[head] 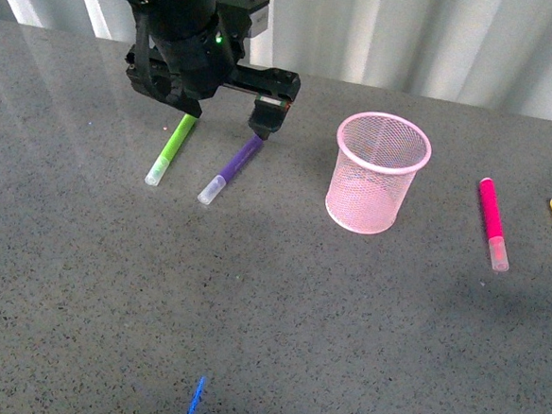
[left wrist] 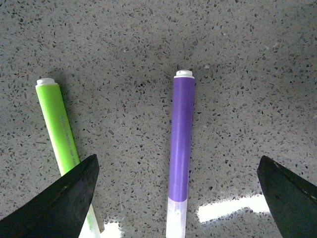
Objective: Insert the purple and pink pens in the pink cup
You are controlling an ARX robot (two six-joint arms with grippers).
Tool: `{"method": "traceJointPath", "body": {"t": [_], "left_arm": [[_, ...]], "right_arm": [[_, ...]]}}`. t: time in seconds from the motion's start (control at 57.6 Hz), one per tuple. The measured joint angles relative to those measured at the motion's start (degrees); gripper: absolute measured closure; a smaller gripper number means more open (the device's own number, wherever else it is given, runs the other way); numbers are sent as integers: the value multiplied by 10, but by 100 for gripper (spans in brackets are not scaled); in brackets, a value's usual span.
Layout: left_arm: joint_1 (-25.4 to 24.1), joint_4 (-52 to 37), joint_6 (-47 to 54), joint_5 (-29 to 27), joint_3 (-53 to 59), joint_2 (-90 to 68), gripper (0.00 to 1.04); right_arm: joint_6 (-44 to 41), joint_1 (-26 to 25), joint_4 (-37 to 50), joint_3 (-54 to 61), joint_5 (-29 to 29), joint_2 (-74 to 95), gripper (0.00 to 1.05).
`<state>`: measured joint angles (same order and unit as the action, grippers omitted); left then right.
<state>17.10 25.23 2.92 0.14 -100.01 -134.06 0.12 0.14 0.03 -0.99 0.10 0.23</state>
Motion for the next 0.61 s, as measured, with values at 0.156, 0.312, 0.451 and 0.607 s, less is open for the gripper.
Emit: {"method": "traceJointPath", "body": {"t": [0.156, 0.312, 0.451, 0.607], "left_arm": [[7, -6, 9, 0, -19, -22, 7], [13, -6, 19, -4, -44, -43, 7], [16, -3, 26, -7, -64, -63, 7], [17, 4, 29, -16, -88, -87, 7]], "right_arm": [[0, 0, 0, 0, 0, 0, 7], [0, 0, 0, 0, 0, 0, 7], [0, 0, 0, 0, 0, 0, 7], [0, 0, 0, 0, 0, 0, 7]]}}
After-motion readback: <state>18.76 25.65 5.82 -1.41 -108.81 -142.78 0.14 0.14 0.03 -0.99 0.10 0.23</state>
